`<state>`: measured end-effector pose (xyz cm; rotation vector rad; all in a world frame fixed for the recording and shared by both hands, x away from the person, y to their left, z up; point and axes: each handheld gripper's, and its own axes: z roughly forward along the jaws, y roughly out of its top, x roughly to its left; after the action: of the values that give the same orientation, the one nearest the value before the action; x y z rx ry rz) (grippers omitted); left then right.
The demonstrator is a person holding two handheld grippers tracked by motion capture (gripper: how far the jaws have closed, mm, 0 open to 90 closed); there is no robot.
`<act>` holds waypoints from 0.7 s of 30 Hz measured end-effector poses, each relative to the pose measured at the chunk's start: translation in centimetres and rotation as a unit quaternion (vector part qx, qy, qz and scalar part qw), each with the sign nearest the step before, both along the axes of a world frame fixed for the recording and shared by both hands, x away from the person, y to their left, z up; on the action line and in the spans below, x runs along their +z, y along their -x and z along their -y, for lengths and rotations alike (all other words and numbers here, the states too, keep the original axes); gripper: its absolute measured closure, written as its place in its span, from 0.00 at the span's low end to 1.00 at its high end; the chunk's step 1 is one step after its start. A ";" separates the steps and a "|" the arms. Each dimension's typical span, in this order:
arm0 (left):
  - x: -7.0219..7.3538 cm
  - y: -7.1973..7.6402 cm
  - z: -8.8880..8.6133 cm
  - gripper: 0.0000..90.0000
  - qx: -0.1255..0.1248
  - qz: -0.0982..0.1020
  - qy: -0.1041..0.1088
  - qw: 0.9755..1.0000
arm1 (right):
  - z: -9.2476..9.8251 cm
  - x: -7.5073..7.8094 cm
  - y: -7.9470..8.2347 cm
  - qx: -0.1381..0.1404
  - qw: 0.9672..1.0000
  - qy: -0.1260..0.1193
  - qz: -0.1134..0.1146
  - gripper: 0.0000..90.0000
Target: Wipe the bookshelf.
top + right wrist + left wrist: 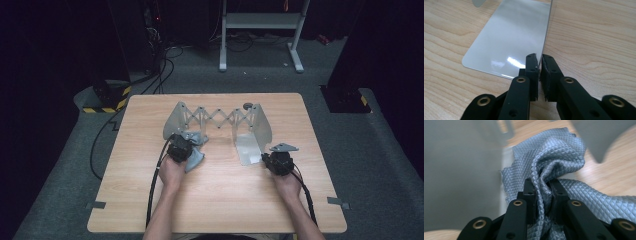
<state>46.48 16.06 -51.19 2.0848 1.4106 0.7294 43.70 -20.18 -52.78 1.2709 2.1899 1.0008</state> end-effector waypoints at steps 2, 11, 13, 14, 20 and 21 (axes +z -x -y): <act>0.0 -0.2 -0.5 0.86 0.007 -0.002 0.003 1.000 | 0.0 0.0 0.0 0.000 1.000 0.001 0.001 0.94; 0.0 -0.9 1.3 0.87 -0.017 -0.003 0.024 1.000 | -0.1 0.0 0.0 -0.003 1.000 0.001 0.000 0.94; 0.1 -1.2 2.1 0.86 -0.032 -0.006 0.014 0.999 | -0.1 0.0 0.0 -0.002 1.000 0.001 0.001 0.94; 0.1 -1.3 2.4 0.86 -0.035 -0.007 0.009 0.999 | -0.1 0.0 0.0 -0.003 1.000 0.001 0.000 0.94; 0.3 -1.7 2.0 0.86 -0.033 -0.013 -0.003 0.999 | 0.0 0.0 0.0 -0.002 1.000 -0.001 -0.001 0.94; 0.3 -1.7 1.9 0.86 -0.030 -0.013 -0.008 0.999 | 0.0 0.0 0.0 -0.002 1.000 -0.001 -0.001 0.94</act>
<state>48.21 14.15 -50.89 2.1469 1.3535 0.6936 43.74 -20.16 -52.78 1.2773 2.1870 1.0017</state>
